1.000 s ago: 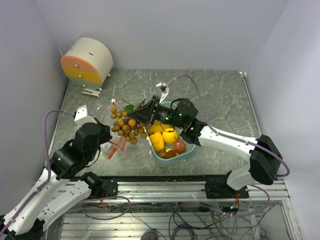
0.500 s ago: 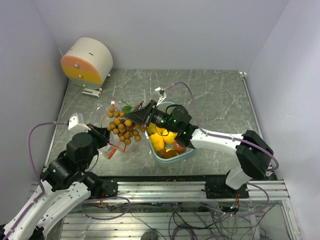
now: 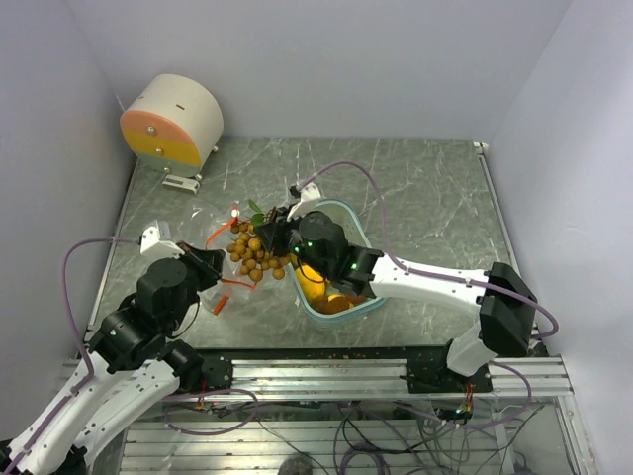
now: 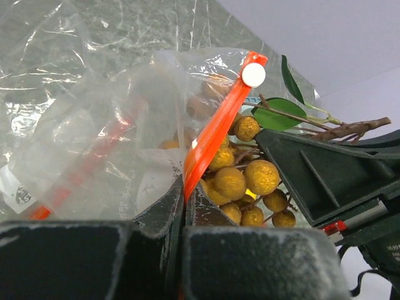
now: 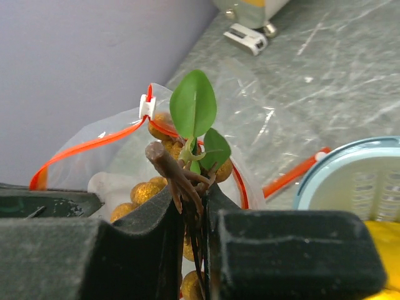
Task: Place the food in the zip-top bag and seal the zipper
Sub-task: Place the fake fruit in the zipper food storage bag.
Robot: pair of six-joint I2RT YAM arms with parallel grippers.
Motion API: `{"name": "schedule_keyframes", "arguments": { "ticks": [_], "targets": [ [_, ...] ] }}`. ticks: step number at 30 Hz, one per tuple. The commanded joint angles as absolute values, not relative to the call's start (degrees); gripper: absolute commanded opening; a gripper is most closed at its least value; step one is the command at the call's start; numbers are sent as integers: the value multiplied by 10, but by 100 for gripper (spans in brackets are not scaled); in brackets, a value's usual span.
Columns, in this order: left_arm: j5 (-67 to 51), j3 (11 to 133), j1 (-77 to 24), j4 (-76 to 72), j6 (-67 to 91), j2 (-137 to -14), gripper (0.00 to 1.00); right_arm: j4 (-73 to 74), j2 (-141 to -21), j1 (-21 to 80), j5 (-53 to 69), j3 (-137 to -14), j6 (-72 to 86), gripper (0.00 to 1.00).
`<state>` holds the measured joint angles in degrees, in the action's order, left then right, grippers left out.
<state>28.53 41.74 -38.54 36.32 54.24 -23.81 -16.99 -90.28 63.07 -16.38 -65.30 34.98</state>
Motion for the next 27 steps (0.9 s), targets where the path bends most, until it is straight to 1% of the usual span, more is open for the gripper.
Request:
{"name": "schedule_keyframes", "arguments": {
  "ticks": [1,5,11,19,22,27],
  "targets": [
    [273,430,-383,323,538,-257,7,-90,-912,658,-289,-690,264,2],
    [277,431,-383,313,529,-272,7,-102,-911,671,-283,-684,230,2],
    [239,429,-383,269,529,-319,7,-91,-945,676,-254,-749,235,2],
    [189,404,-383,239,541,-352,7,-71,-981,675,-299,-821,280,2],
    [174,394,-383,227,548,-352,7,-83,-985,672,-321,-813,317,2],
    [156,388,-383,233,560,-344,7,-133,-974,639,-297,-765,391,2]
  ]
}}
